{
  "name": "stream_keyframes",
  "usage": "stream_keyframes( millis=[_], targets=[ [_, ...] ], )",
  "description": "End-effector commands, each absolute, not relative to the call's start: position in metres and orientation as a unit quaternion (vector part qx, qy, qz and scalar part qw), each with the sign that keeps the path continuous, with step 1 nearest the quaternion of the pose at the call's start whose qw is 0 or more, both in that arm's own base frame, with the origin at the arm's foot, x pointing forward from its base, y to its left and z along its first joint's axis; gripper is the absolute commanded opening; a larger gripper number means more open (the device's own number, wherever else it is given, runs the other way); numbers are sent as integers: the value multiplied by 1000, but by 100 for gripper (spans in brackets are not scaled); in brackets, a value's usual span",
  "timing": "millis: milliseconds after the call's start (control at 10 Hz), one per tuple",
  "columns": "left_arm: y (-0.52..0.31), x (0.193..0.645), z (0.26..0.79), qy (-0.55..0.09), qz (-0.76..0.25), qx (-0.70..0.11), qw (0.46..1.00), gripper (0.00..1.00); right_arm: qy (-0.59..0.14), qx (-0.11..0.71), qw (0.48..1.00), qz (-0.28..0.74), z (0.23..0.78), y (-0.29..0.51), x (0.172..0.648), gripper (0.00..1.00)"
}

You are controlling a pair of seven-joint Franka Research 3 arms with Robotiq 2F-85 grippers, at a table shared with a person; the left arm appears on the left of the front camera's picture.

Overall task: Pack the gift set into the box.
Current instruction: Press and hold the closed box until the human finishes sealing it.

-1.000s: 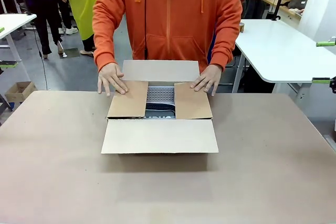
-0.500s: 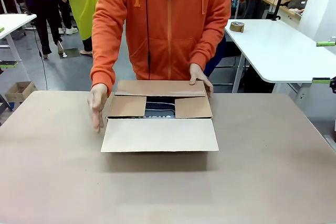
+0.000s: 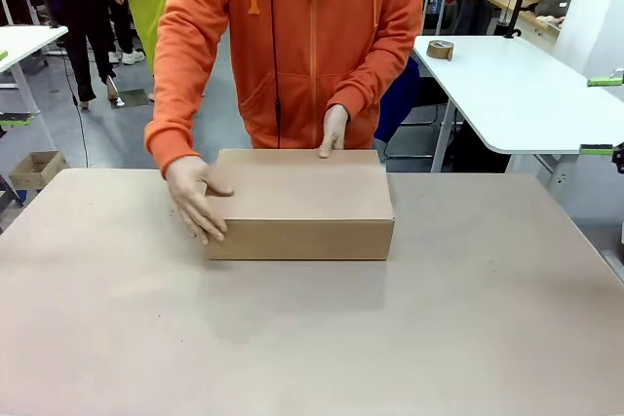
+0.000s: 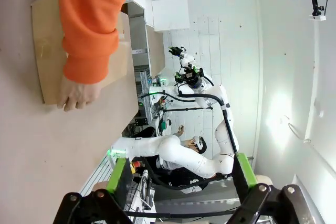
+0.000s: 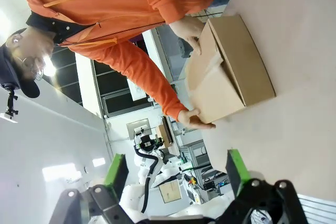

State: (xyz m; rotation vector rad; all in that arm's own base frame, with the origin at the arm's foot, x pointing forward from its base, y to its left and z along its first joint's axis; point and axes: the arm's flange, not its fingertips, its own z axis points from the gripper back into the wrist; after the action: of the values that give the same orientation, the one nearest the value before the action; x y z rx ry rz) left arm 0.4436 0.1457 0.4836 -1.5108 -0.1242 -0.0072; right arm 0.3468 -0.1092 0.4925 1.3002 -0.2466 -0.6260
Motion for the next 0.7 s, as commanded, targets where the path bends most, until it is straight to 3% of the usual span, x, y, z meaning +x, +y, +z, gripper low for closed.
stream_keyframes(
  millis=[0,600],
  targets=[
    [144,441,483,-63,-8,-683,727,100,-121,604,736,-281,493,-107,349,100],
    [144,441,483,-63,-8,-683,727,100,-121,604,736,-281,493,-107,349,100]
  ],
)
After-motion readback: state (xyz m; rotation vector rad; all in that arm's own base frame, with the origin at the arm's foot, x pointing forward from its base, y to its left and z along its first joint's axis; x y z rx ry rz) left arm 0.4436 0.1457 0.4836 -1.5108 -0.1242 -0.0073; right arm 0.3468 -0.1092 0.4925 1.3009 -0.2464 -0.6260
